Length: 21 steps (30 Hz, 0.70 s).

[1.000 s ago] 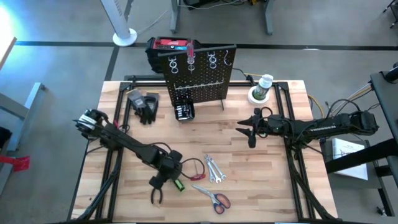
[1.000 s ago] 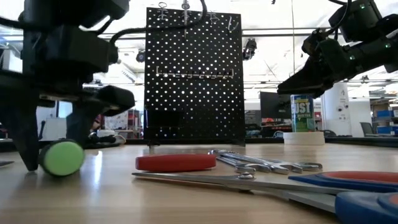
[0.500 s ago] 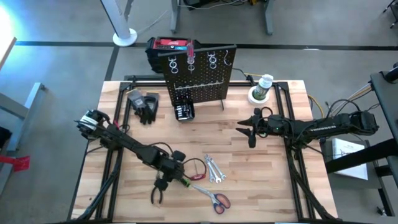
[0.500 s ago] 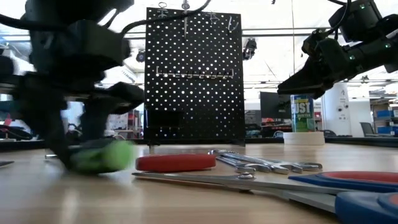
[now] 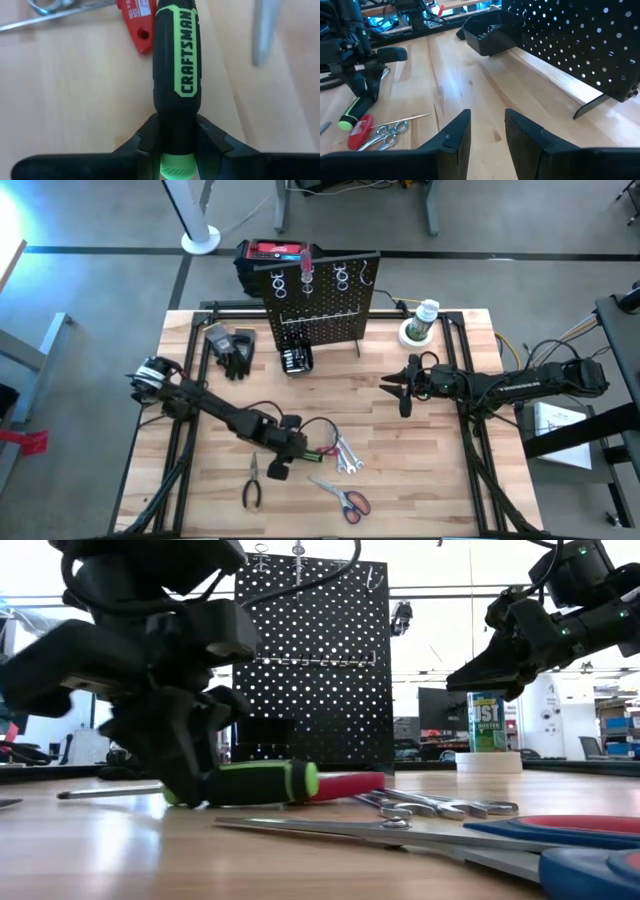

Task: Hang tools onto peg board
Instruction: Hang the light green screwdriver on the pegboard

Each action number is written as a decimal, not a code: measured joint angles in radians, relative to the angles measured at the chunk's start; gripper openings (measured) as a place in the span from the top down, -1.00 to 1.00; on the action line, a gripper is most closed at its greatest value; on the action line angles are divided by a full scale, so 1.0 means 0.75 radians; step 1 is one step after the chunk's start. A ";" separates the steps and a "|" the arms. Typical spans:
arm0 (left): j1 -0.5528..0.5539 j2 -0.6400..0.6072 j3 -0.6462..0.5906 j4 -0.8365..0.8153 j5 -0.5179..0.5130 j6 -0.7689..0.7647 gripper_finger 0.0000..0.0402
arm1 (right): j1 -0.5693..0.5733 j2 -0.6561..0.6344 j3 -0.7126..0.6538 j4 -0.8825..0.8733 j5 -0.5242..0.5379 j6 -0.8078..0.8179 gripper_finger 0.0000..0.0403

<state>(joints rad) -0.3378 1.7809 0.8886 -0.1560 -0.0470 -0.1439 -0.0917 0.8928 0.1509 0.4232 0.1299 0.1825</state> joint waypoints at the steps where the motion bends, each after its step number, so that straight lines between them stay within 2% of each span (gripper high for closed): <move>1: 0.002 0.001 0.000 0.012 -0.017 -0.013 0.66 | 0.001 0.000 0.000 0.000 -0.001 0.000 0.50; 6: 0.003 -0.021 0.015 0.038 -0.164 -0.045 0.66 | 0.009 0.000 0.000 0.000 -0.013 -0.007 0.54; 12: 0.003 -0.106 0.087 0.059 -0.249 0.025 0.66 | 0.009 0.000 0.000 -0.001 -0.015 -0.012 0.57; 21: 0.006 -0.319 0.113 0.093 -0.405 0.088 0.66 | 0.009 0.000 0.000 -0.011 -0.069 -0.025 0.62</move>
<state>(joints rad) -0.3336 1.5419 0.9733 -0.0862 -0.3506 -0.0780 -0.0849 0.8928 0.1509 0.4152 0.0785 0.1636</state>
